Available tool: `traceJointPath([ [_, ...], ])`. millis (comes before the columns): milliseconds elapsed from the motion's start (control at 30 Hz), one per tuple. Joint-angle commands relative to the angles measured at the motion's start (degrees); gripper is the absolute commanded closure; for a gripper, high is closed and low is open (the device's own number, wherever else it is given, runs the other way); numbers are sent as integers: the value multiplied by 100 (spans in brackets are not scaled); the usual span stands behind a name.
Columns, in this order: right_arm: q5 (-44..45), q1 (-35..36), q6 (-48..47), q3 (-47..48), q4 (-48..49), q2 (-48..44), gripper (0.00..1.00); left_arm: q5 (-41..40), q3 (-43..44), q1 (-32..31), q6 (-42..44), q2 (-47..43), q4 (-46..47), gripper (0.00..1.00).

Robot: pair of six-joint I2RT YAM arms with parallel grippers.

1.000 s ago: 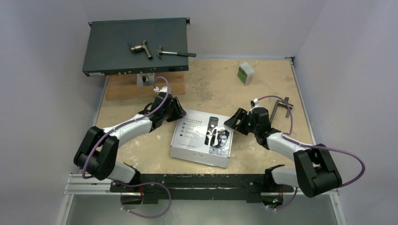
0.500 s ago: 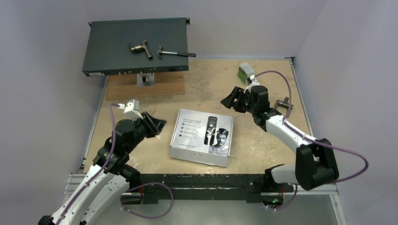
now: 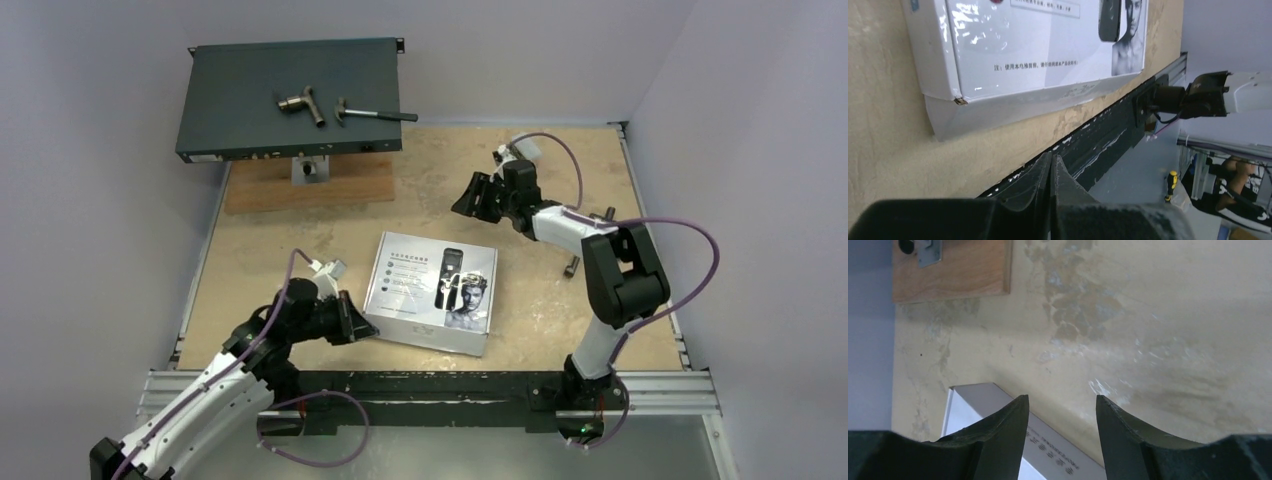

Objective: Sort the hair-cutting tools
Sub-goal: Adjust the storage box at the center of the board.

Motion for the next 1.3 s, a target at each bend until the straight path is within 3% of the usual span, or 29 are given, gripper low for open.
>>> traceJointPath([
  [0, -441, 277, -328, 792, 12, 401, 49, 389, -297, -447, -296, 293, 723, 100],
  [167, -625, 476, -578, 1115, -250, 873, 51, 158, -453, -878, -303, 778, 1051, 100],
  [533, -613, 739, -610, 906, -263, 1046, 53, -716, -1073, -1351, -850, 2995, 4241, 100],
  [867, -734, 992, -660, 477, -334, 1076, 56, -1324, -964, -1350, -757, 4095, 5281, 100],
  [1267, -1113, 1279, -574, -6, -240, 1187, 64, -1994, -1305, -1526, -1379, 6663, 8664, 100],
])
